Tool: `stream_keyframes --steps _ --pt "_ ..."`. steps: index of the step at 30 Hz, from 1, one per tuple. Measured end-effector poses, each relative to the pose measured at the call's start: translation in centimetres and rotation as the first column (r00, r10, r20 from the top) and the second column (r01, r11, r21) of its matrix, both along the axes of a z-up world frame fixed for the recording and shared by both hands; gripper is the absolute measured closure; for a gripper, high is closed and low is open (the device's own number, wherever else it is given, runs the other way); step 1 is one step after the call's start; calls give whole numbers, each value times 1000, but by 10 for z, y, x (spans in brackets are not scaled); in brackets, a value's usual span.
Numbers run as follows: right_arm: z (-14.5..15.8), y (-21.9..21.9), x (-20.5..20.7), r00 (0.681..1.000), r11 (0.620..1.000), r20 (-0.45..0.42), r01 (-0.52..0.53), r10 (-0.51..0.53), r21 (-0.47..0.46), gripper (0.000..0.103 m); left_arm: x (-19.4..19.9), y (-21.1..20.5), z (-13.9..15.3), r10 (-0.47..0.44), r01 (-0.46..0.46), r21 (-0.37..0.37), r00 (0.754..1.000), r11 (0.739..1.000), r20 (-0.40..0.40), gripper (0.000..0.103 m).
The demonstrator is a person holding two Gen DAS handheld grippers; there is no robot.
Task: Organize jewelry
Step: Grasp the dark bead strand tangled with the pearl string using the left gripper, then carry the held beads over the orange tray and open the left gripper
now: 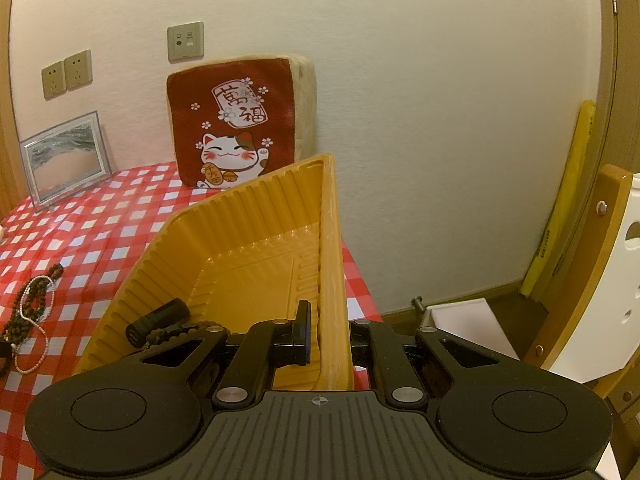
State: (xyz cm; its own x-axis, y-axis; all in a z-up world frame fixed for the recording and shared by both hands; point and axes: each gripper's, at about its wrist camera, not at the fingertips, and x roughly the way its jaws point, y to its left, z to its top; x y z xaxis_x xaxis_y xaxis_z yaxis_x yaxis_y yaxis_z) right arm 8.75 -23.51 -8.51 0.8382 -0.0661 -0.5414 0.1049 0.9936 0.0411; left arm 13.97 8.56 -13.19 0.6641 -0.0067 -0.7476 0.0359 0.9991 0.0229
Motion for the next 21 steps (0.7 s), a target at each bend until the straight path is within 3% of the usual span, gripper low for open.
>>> stream_keyframes --steps 8,11,21 --pt "-1 0 0 1000 1000 1 -1 1 1 94 -9 5 16 4 -4 -28 999 1000 35 103" --pt "-1 0 0 1000 1000 1 0 0 1 94 -9 9 17 -9 10 -38 999 999 30 96" --pt "0 0 0 1000 1000 1 -1 1 0 94 12 3 -4 -39 39 6 999 999 -21 93"
